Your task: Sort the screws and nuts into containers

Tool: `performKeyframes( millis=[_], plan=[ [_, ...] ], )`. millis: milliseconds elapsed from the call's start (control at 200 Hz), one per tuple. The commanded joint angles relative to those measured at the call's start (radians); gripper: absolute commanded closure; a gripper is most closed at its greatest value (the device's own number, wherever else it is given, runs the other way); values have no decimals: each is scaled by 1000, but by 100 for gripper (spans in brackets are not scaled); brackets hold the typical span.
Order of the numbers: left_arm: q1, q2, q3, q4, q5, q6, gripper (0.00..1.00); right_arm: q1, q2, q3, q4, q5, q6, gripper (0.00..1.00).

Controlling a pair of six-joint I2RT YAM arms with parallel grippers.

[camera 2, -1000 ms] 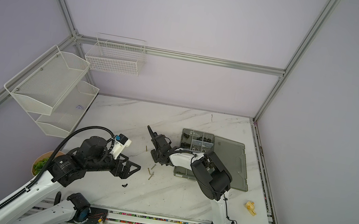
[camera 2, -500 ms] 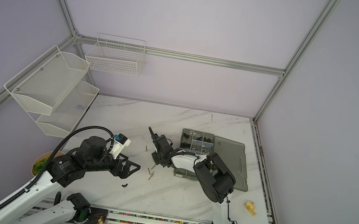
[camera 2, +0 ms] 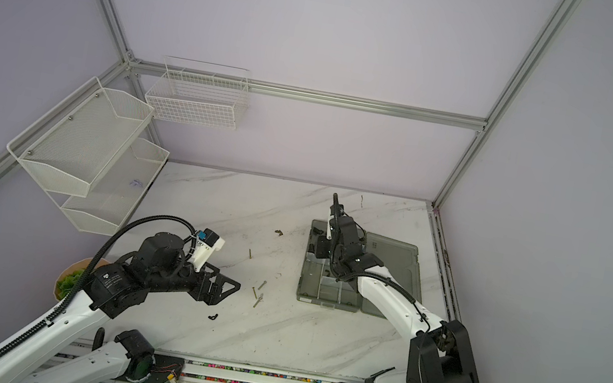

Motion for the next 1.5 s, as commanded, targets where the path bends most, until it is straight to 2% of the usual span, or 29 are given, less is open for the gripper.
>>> performKeyframes(
  millis=[0,385,440,580,640,700,780,845,990,1160,1255,1345,1425,1495],
  plan=[
    [5,-7,-21,15,31,-12,0,-15,5,-65,-87,6,35,93],
    [4,-6,-24,20,49,-12,0,-32,62,-73,-135,29,78,92],
    [4,-12,-26,21,48,-12,0,-32,55,-82,-127,18,72,87],
    [5,-23,-25,21,36,-12,0,-32,11,-66,-121,27,47,62],
    [4,-25,-26,21,33,-12,1,-27,4,-50,-110,1,44,58],
    [4,-23,-26,20,32,-12,0,22,1,-35,-89,-2,33,57],
    [5,-23,-24,19,35,-12,0,137,0,-31,-41,62,25,55],
    [4,-28,-25,19,30,-10,0,225,8,-33,13,60,16,55],
    [6,-31,-22,14,16,-10,0,377,79,-10,118,-68,-58,54],
    [0,-44,-3,-1,6,-31,0,427,181,-13,219,-233,-82,54],
    [0,-32,99,-117,12,-123,0,483,197,-34,285,-262,-85,52],
    [0,-39,175,-328,-141,-269,0,525,235,-15,287,-262,-97,51],
    [0,-85,151,-476,-234,-369,0,556,276,-7,306,-255,-110,51],
    [0,-144,102,-518,-215,-411,0,591,314,1,330,-256,-130,51]
  ],
)
